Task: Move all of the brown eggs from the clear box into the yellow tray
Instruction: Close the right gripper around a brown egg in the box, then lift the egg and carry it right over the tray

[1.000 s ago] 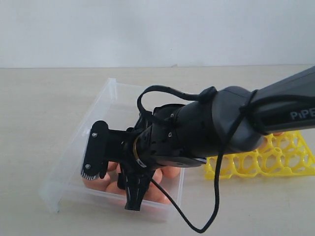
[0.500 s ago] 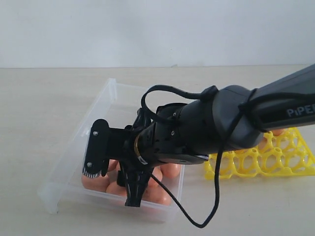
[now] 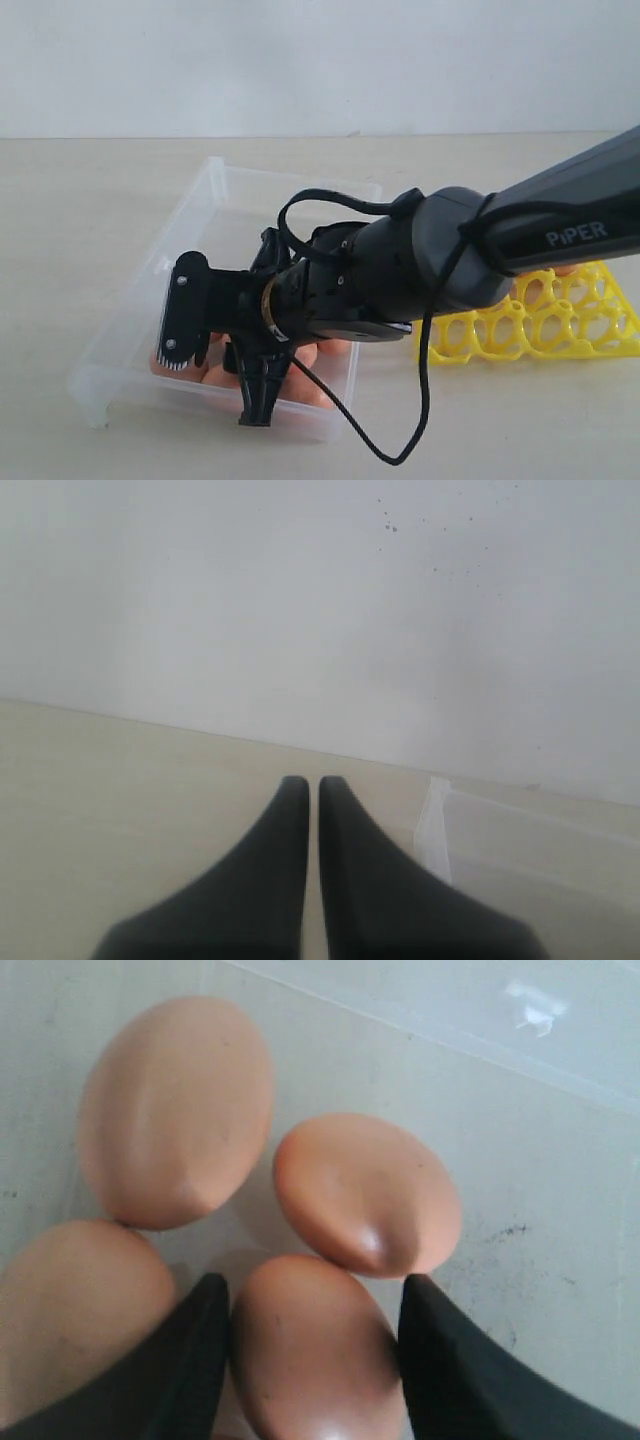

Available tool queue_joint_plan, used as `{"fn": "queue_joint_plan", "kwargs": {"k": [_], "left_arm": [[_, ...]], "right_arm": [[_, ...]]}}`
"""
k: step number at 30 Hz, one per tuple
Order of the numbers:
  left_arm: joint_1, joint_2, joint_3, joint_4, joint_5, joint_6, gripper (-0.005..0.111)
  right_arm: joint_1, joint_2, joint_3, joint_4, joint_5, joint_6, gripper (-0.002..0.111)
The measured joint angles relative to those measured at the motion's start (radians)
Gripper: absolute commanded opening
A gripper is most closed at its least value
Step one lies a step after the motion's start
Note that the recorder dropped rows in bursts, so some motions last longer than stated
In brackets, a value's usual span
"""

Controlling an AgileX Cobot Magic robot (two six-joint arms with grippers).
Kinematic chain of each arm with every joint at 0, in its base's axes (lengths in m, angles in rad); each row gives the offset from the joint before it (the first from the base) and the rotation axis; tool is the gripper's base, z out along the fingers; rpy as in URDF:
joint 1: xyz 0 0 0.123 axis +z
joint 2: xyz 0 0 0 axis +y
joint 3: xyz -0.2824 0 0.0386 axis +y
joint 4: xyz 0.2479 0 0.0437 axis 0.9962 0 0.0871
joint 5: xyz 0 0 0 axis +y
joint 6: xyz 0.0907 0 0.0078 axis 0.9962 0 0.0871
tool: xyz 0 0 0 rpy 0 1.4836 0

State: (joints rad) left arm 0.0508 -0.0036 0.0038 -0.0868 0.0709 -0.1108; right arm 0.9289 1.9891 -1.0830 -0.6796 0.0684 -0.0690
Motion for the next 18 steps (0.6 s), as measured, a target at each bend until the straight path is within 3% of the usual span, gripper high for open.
{"fn": "queue_joint_plan", "kwargs": {"k": [1, 3, 18], "left_arm": [[0.0, 0.0, 0.0, 0.0, 0.0, 0.0, 0.004], [0.0, 0.0, 0.0, 0.0, 0.0, 0.0, 0.004], [0.0, 0.0, 0.0, 0.0, 0.0, 0.0, 0.004]], "right_arm": [[0.0, 0.002, 0.0, 0.0, -0.002, -0.002, 0.001], [0.0, 0.002, 0.0, 0.0, -0.004, -0.007, 0.0], [-0.01, -0.083, -0.041, -0.002, 0.062, 0.162, 0.0]]}}
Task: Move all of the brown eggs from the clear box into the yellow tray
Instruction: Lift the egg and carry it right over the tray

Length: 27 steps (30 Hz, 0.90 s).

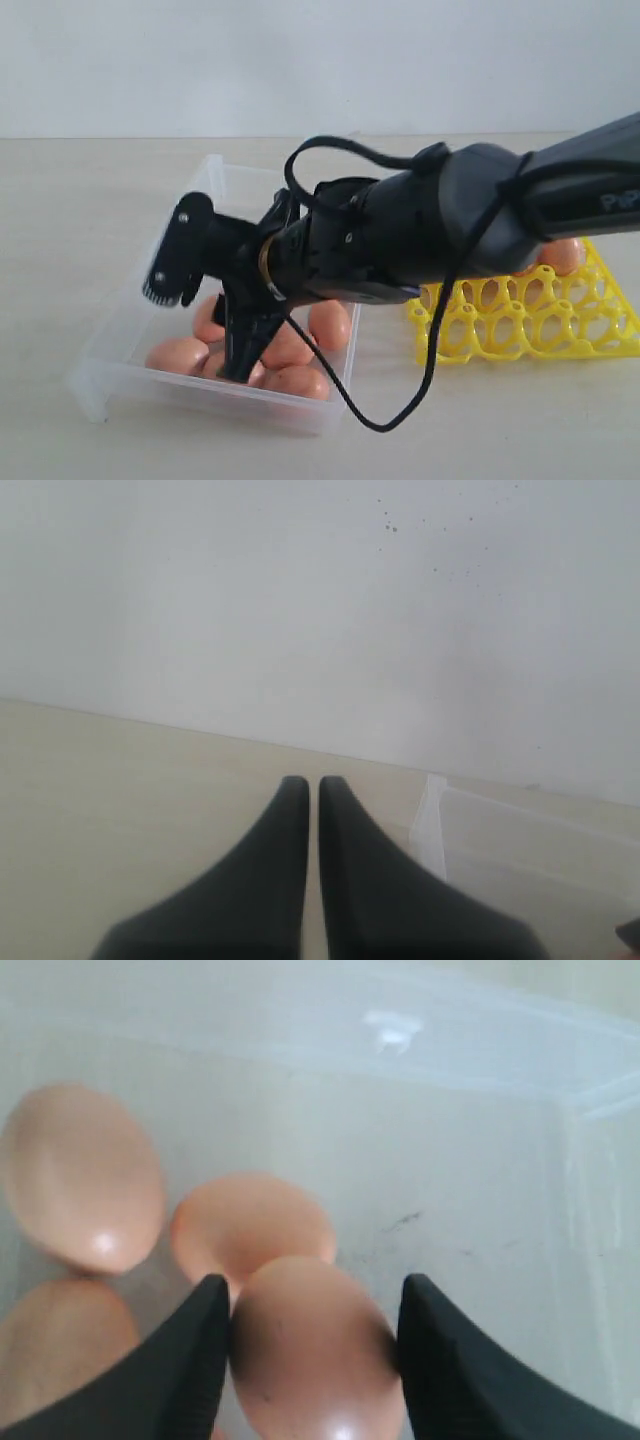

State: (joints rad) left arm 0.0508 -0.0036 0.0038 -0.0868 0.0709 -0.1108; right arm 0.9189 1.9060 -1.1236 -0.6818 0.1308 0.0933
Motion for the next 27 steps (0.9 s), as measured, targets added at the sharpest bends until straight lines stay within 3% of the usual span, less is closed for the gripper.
{"fn": "queue_joint_plan", "kwargs": {"k": [7, 11, 15, 22, 27], "left_arm": [[0.0, 0.0, 0.0, 0.0, 0.0, 0.0, 0.004], [0.0, 0.0, 0.0, 0.0, 0.0, 0.0, 0.004], [0.0, 0.0, 0.0, 0.0, 0.0, 0.0, 0.004], [0.0, 0.0, 0.0, 0.0, 0.0, 0.0, 0.004], [0.0, 0.0, 0.0, 0.0, 0.0, 0.0, 0.004]], "right_arm": [[-0.11, -0.068, -0.001, 0.002, -0.176, 0.313, 0.0], [-0.125, -0.068, -0.001, 0.015, -0.253, 0.368, 0.0], [-0.138, -0.068, -0.001, 0.11, -0.312, 0.349, 0.0], [-0.275, -0.146, -0.001, 0.457, -0.36, 0.161, 0.0], [-0.324, -0.249, -0.001, 0.528, -0.323, 0.067, 0.0]]}}
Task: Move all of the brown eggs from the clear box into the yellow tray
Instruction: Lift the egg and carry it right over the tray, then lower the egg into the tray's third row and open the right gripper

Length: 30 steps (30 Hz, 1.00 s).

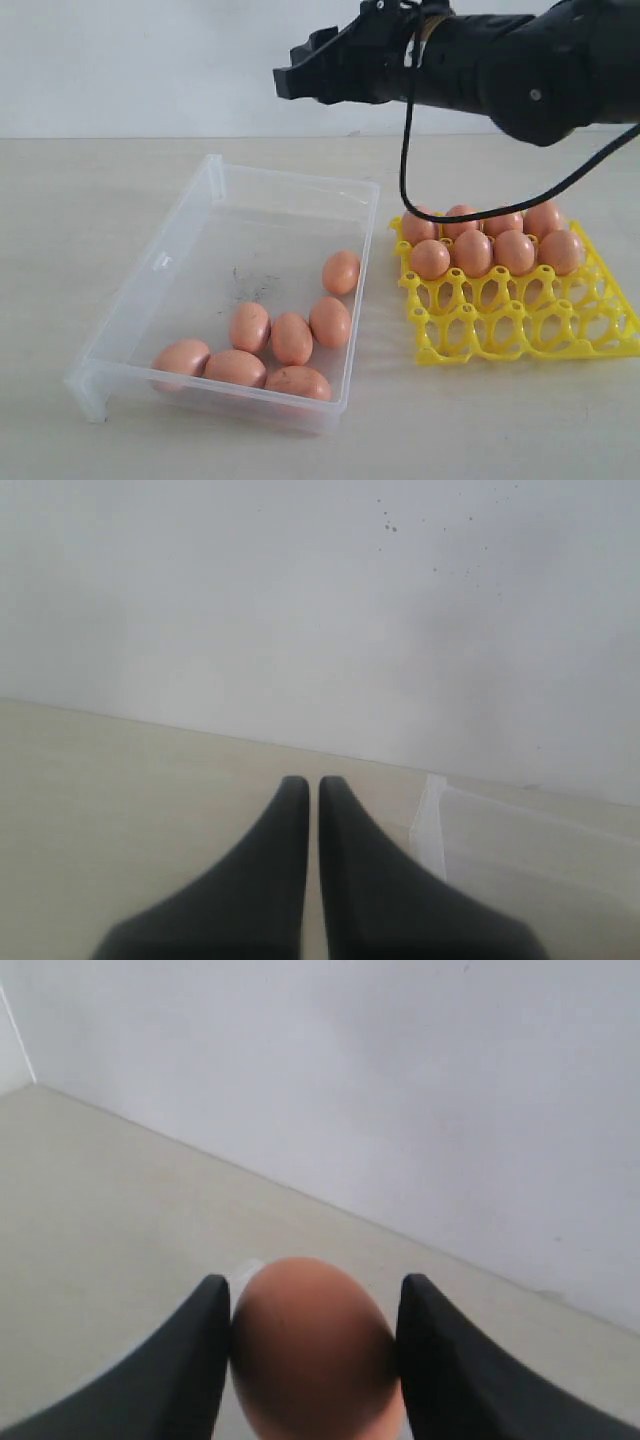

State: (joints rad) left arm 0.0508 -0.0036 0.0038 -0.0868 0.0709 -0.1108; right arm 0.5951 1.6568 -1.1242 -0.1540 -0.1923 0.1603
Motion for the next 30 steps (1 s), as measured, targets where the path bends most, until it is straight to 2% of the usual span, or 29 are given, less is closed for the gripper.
{"fn": "queue_joint_plan", "kwargs": {"k": [7, 11, 15, 19, 21, 23, 26, 30], "left_arm": [[0.0, 0.0, 0.0, 0.0, 0.0, 0.0, 0.004], [0.0, 0.0, 0.0, 0.0, 0.0, 0.0, 0.004], [0.0, 0.0, 0.0, 0.0, 0.0, 0.0, 0.004], [0.0, 0.0, 0.0, 0.0, 0.0, 0.0, 0.004], [0.0, 0.0, 0.0, 0.0, 0.0, 0.0, 0.004], [0.0, 0.0, 0.0, 0.0, 0.0, 0.0, 0.004], [0.0, 0.0, 0.0, 0.0, 0.0, 0.0, 0.004], [0.0, 0.0, 0.0, 0.0, 0.0, 0.0, 0.004]], "right_arm": [[-0.029, -0.14, 0.131, 0.104, -0.101, -0.122, 0.0], [-0.068, -0.237, 0.266, 0.24, -0.195, -0.233, 0.0], [-0.077, -0.325, 0.469, 0.279, -0.317, -0.31, 0.0], [-0.078, -0.328, 0.746, 0.305, -0.666, -0.272, 0.0], [-0.078, -0.326, 0.895, 0.326, -0.902, -0.236, 0.0], [-0.078, -0.326, 0.955, 0.333, -0.978, -0.205, 0.0], [-0.078, -0.317, 0.971, 0.334, -0.971, -0.193, 0.0], [-0.078, -0.181, 0.969, 0.289, -0.993, -0.141, 0.0]]}}
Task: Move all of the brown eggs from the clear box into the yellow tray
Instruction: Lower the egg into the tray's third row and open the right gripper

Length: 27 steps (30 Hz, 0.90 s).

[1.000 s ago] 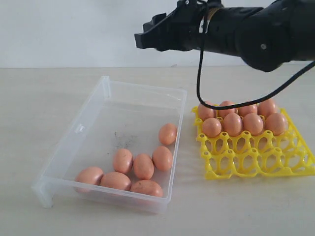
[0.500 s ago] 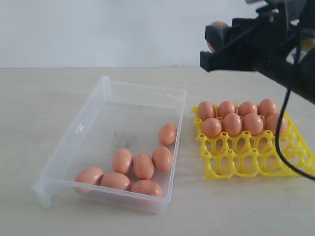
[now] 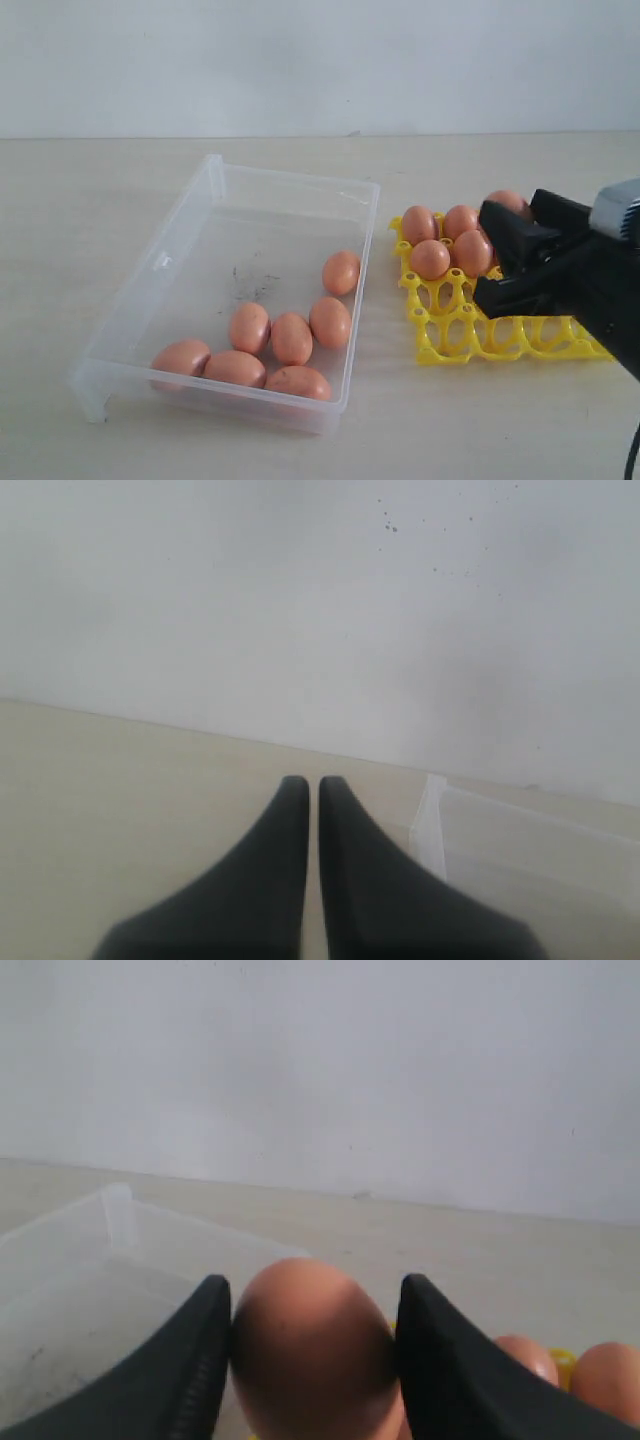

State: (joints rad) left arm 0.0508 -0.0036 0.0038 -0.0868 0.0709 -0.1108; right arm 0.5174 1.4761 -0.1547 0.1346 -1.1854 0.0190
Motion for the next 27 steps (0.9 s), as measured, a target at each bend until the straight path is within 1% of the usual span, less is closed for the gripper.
{"fn": "queue_joint_plan", "kwargs": {"k": [6, 8, 16, 27], "left_arm": [[0.0, 0.0, 0.0, 0.0, 0.0, 0.0, 0.004], [0.0, 0.0, 0.0, 0.0, 0.0, 0.0, 0.004], [0.0, 0.0, 0.0, 0.0, 0.0, 0.0, 0.004], [0.0, 0.0, 0.0, 0.0, 0.0, 0.0, 0.004]], "right_arm": [[0.0, 0.269, -0.077, -0.046, -0.016, 0.045, 0.0], [0.0, 0.313, -0.102, -0.055, -0.016, 0.042, 0.0], [0.0, 0.369, -0.17, -0.075, -0.018, 0.041, 0.0], [0.0, 0.445, -0.199, -0.083, -0.018, 0.044, 0.0]]}}
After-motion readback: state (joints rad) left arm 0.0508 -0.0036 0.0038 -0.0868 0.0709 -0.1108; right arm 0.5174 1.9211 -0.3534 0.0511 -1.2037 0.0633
